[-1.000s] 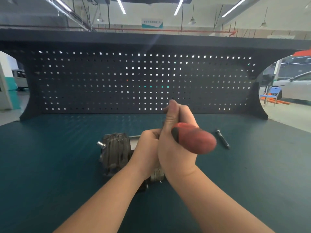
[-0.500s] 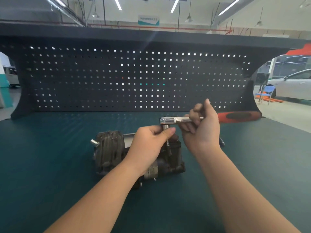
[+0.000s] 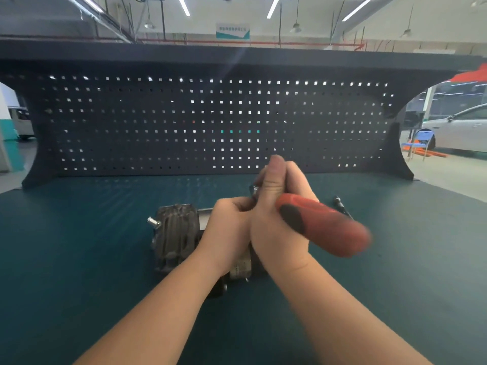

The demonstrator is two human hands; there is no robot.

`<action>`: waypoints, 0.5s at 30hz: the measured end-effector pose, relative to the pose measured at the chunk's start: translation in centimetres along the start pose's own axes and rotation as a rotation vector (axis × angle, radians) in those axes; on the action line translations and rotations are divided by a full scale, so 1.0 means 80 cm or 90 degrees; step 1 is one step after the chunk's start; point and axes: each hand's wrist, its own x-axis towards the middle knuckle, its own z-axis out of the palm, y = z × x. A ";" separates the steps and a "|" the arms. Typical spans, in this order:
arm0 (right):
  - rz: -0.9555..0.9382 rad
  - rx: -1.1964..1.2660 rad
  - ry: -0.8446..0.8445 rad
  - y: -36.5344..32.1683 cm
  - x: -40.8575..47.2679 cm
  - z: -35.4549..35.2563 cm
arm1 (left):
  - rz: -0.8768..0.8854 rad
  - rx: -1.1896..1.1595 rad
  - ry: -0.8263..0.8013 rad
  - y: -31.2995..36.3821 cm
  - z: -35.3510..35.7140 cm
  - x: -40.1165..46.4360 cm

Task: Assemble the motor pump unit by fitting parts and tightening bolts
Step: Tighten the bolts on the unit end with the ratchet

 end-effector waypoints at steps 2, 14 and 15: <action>0.029 0.032 0.023 0.001 0.014 -0.012 | 0.003 0.002 0.000 -0.003 0.000 0.004; 0.363 0.368 0.052 0.037 0.063 -0.048 | -0.008 0.230 -0.027 -0.007 -0.007 0.002; 0.360 0.369 0.049 0.034 0.063 -0.048 | -0.006 0.319 -0.039 -0.007 -0.008 0.000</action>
